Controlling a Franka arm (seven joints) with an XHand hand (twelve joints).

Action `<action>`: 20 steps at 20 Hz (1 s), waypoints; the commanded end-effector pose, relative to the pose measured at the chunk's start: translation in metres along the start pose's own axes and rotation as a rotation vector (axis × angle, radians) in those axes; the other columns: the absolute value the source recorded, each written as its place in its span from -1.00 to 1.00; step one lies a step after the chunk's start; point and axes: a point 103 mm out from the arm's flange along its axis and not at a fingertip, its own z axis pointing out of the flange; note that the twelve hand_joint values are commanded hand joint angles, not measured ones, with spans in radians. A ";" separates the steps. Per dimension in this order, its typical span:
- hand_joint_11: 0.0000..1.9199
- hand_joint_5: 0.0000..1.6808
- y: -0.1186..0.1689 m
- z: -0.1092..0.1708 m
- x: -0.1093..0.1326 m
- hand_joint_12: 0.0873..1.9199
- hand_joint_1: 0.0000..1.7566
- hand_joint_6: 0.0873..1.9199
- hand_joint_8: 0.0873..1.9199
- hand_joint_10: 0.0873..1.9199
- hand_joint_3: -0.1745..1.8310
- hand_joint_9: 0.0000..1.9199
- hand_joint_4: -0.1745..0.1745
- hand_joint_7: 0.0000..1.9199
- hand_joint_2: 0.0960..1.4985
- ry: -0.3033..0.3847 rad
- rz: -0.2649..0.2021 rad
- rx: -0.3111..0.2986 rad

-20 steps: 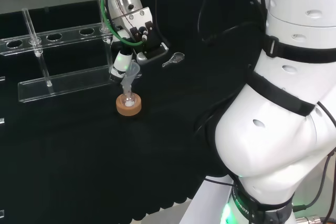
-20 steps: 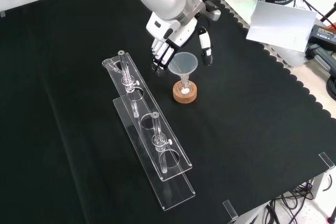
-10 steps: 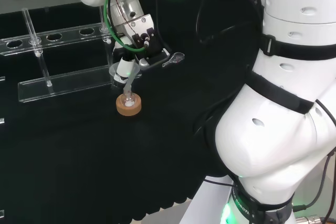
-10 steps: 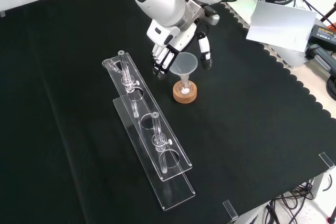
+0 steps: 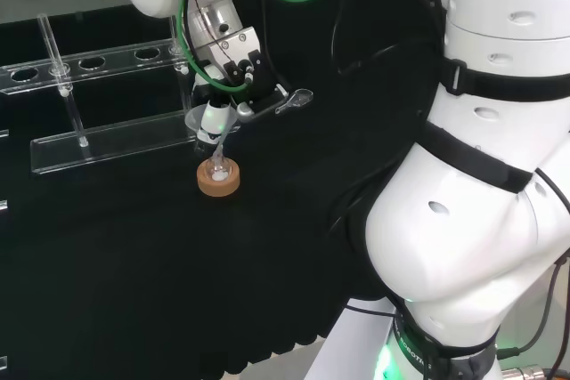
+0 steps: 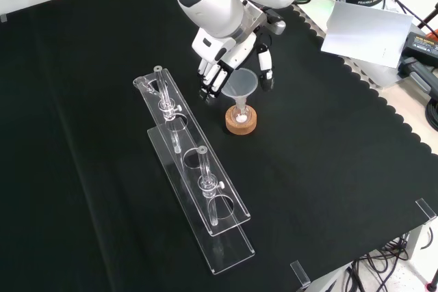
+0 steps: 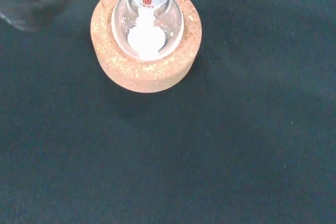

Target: Remove the funnel from the round-bottom flask.

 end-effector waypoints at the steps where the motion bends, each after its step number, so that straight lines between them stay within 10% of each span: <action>1: -0.53 -0.46 0.000 -0.002 0.000 0.37 -0.10 -1.00 -0.40 -0.44 -0.44 -0.39 0.04 -0.80 -0.16 -0.020 0.003 -0.045; 8: -0.37 0.12 -0.001 -0.008 0.001 0.28 -0.06 -0.70 -0.40 -0.55 -0.37 -0.14 0.67 -0.42 -0.03 -0.084 0.051 -0.112; 11: -0.28 0.17 -0.003 -0.011 0.002 0.23 0.11 -0.14 -0.38 -0.56 -0.69 -0.08 0.96 -0.31 0.32 -0.086 0.054 -0.127; 20: -0.19 0.18 -0.009 -0.022 0.004 0.17 0.15 -0.02 -0.37 -0.58 -0.81 -0.02 1.00 -0.25 0.43 -0.095 0.026 -0.121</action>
